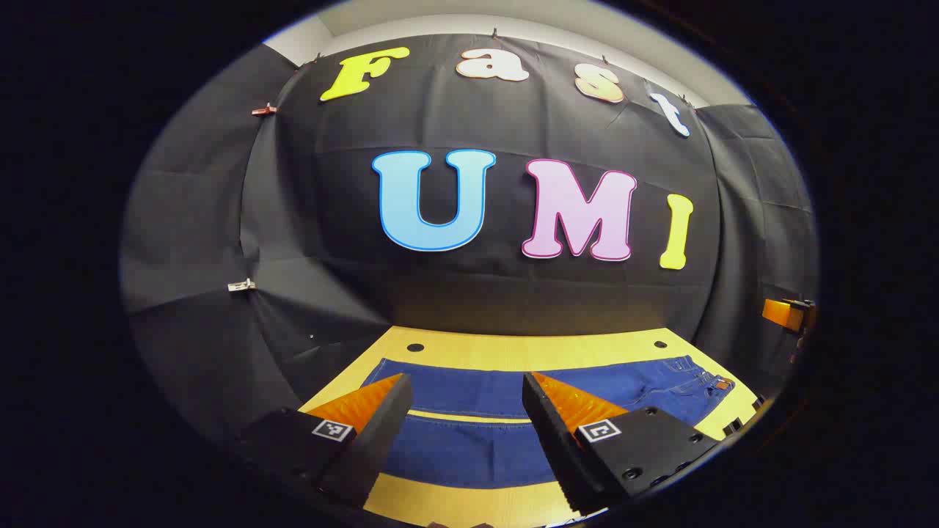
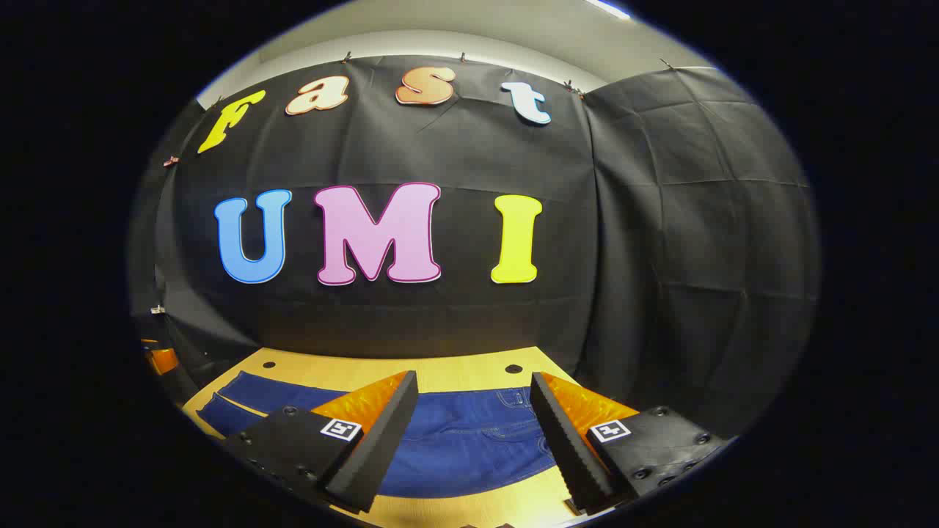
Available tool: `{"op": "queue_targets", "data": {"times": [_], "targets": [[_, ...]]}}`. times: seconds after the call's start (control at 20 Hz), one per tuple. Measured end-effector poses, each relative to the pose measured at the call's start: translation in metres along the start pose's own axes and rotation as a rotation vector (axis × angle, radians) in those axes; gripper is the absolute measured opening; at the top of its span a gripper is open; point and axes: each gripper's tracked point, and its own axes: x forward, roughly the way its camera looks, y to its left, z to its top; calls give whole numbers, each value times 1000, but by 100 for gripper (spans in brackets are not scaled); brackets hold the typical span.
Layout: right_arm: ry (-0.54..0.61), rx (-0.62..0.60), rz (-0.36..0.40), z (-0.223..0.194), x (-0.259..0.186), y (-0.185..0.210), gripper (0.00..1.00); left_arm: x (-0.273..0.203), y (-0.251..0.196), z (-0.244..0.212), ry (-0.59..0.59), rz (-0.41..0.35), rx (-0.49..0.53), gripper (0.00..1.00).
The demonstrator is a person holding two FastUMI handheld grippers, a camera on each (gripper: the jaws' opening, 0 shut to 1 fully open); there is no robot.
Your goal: Grasp the waist and the cuffs of the jeans and fold them to make the two legs overlap; first hold the waist and fold one-third of the jeans toward the cuffs, then hold the cuffs and fold the remaining one-third in the same direction to finish folding.
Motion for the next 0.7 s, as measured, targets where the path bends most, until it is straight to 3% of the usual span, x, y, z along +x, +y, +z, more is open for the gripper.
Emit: {"op": "queue_targets", "data": {"times": [0.2, 0.7], "targets": [[10, 1, 13, 0, 5, 3, 96, 8, -2, -9, 46, -17, -60, 95], [78, -5, -10, -22, 14, -9, 96, 16, 32, -25, 88, 103, -110, 96]]}}
